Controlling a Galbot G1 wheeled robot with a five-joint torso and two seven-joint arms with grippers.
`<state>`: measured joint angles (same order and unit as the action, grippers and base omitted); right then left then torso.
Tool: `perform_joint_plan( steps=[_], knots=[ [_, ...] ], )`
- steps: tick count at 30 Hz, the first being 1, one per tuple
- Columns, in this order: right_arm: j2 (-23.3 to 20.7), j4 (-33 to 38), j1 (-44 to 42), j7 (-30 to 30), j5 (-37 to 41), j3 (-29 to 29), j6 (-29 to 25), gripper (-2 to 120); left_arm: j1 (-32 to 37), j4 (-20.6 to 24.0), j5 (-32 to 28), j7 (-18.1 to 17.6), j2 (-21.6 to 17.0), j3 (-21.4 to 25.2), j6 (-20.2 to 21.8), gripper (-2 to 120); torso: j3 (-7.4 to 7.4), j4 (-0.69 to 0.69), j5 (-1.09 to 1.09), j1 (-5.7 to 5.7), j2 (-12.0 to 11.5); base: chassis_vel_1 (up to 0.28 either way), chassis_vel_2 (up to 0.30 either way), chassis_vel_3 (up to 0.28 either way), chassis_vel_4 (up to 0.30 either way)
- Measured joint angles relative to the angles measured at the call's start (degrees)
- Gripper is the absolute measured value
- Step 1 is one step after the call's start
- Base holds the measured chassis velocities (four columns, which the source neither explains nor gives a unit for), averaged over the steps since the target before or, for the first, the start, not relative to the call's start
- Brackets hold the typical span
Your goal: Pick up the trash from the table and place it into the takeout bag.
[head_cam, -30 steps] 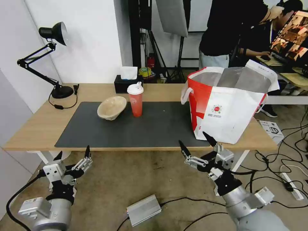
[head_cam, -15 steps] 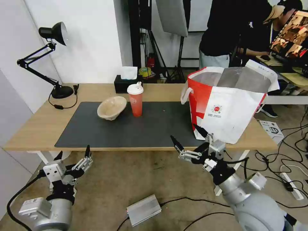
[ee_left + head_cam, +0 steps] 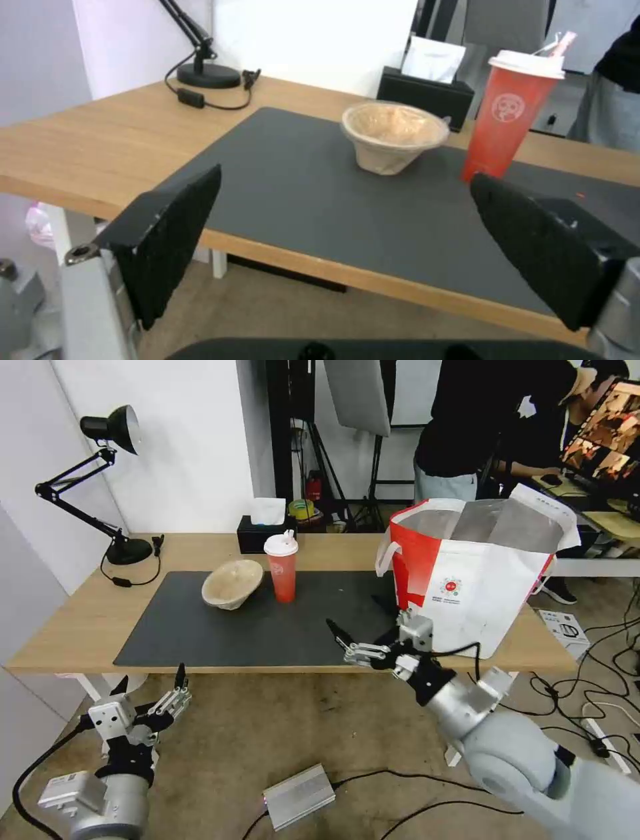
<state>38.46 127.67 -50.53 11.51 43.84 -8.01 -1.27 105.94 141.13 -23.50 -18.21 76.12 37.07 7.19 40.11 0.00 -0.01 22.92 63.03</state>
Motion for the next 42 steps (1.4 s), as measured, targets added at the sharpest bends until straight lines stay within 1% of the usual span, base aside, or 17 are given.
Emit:
perform_joint_plan(
  steps=[4,7,8,9,10,14,19,21,27,29,30,34,39,42],
  knots=[
    [2.70,-4.47,6.07,0.43,0.68,-4.88,1.07,100,0.11,-0.05,-0.01,0.01,0.00,0.13,0.03,100,0.00,0.00,0.00,0.00,0.00,0.000,0.000,0.000,0.000],
    [2.78,-4.59,6.19,0.43,0.69,-4.97,1.08,100,0.11,-0.05,-0.01,0.01,0.00,0.13,0.03,100,0.00,0.00,0.00,0.00,0.00,0.000,0.000,0.000,0.000],
    [4.96,-7.90,9.75,0.82,0.86,-7.73,1.52,100,0.27,-0.05,-0.03,0.02,0.06,0.39,0.04,100,0.00,0.00,0.00,0.00,0.00,0.000,0.000,0.000,0.000],
    [5.85,-8.99,10.90,1.11,0.85,-8.59,1.76,100,0.30,-0.05,-0.03,0.02,0.08,0.49,0.05,100,0.00,0.00,0.01,0.00,0.00,0.000,0.000,0.000,0.000],
    [5.85,-8.99,10.90,1.11,0.85,-8.59,1.76,100,0.30,-0.05,-0.03,0.02,0.08,0.49,0.05,100,0.00,0.00,0.01,0.00,0.00,0.000,0.000,0.000,0.000],
    [8.32,-11.81,14.29,2.23,1.01,-10.99,2.24,100,0.32,-0.23,-0.05,0.04,0.11,0.84,0.06,100,0.00,0.01,0.00,0.00,0.00,0.000,0.000,0.000,0.000],
    [10.27,-14.59,17.48,2.72,1.15,-13.31,2.42,100,0.33,-0.30,-0.18,0.08,0.11,1.29,0.06,100,0.00,0.00,0.00,0.00,0.00,0.000,0.000,0.000,0.000],
    [10.71,-15.09,18.14,2.86,1.18,-13.72,2.57,100,0.35,-0.31,-0.20,0.08,0.11,1.36,0.06,100,0.00,0.00,0.00,0.00,0.00,0.000,0.000,0.000,0.000],
    [14.40,-18.38,21.29,4.31,1.02,-16.50,3.37,100,0.50,-0.40,-0.22,0.10,0.33,1.74,0.06,100,0.00,0.00,0.00,0.00,0.00,0.000,0.000,0.000,0.000],
    [16.15,-19.51,22.03,6.19,0.94,-17.25,4.65,100,0.54,-0.36,-0.22,0.10,0.49,1.81,0.06,100,0.00,0.01,0.00,0.00,0.00,0.000,0.000,0.000,0.000],
    [16.15,-19.51,22.03,6.19,0.94,-17.25,4.65,100,0.54,-0.36,-0.22,0.10,0.49,1.81,0.06,100,0.00,0.01,0.00,0.00,0.00,0.000,0.000,0.000,0.000],
    [18.86,-21.34,22.43,8.75,0.63,-17.83,6.27,100,0.50,-0.56,-0.21,0.11,0.47,1.80,0.05,100,0.00,0.00,0.00,0.00,0.00,0.000,0.000,0.000,0.000],
    [20.28,-22.92,23.12,10.50,0.23,-18.01,7.38,100,0.47,-0.60,-0.20,0.11,0.51,1.84,0.02,100,0.00,0.00,0.00,0.00,0.00,0.000,0.000,0.000,0.000],
    [21.14,-23.87,23.48,11.97,0.54,-17.91,9.08,100,0.63,-0.60,-0.05,0.11,0.71,1.84,0.01,100,0.00,0.00,0.00,0.00,0.00,0.000,0.000,0.000,0.000]
  ],
)
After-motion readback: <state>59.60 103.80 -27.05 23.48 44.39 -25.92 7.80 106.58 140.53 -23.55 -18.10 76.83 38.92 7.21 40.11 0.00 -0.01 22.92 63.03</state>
